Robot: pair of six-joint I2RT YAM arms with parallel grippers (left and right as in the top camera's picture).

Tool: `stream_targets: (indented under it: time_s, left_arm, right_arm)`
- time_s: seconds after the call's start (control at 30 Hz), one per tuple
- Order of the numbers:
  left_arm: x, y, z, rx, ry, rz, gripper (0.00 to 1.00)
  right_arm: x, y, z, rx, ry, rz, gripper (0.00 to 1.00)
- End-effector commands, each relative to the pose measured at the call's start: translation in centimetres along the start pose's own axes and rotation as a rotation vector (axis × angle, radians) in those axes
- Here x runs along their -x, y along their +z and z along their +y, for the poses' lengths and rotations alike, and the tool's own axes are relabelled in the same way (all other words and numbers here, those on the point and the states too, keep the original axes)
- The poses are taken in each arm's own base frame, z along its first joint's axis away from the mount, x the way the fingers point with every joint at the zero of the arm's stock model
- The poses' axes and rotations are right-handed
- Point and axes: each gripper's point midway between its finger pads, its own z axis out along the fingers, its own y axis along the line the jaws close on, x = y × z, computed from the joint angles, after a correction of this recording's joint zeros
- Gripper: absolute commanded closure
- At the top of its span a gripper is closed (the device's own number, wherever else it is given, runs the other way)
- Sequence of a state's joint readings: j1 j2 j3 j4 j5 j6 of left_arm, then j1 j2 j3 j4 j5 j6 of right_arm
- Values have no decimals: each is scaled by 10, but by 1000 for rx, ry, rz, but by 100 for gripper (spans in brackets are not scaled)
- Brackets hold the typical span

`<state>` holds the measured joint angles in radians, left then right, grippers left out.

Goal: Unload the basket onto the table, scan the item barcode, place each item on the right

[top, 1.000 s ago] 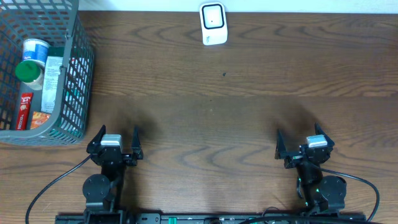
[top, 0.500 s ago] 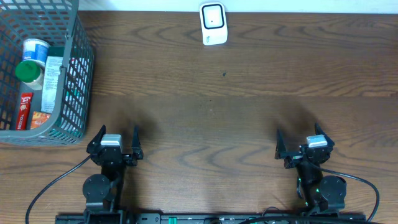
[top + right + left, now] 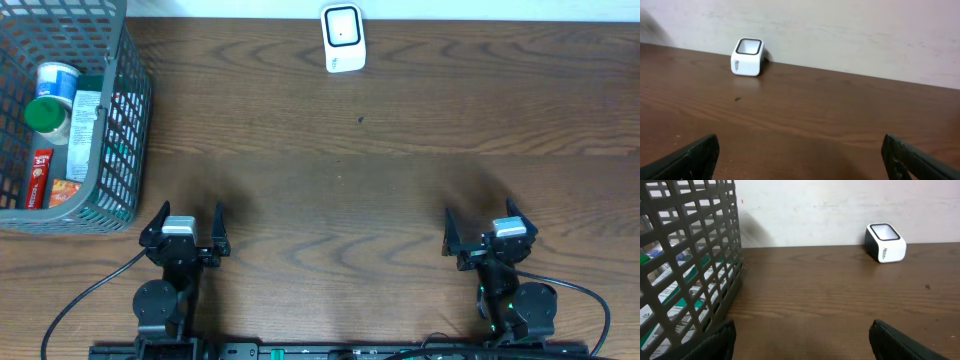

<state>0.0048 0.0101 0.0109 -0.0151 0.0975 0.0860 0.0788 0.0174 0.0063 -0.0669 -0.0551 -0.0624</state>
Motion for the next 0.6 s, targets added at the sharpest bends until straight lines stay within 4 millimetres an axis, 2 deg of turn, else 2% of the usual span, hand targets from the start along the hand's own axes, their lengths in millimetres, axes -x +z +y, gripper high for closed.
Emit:
stream_targets:
  time_s: [0.0, 0.33, 0.57]
  left_arm:
    - [-13, 0, -2, -14, 8, 45, 14]
    - [-12, 0, -3, -16, 7, 42, 14]
    - [-7, -2, -18, -105, -53, 30, 14]
  right_arm:
    - [-1, 0, -2, -10, 6, 2, 1]
    - [-1, 0, -2, -10, 6, 2, 1]
    - [-1, 0, -2, -10, 6, 2, 1]
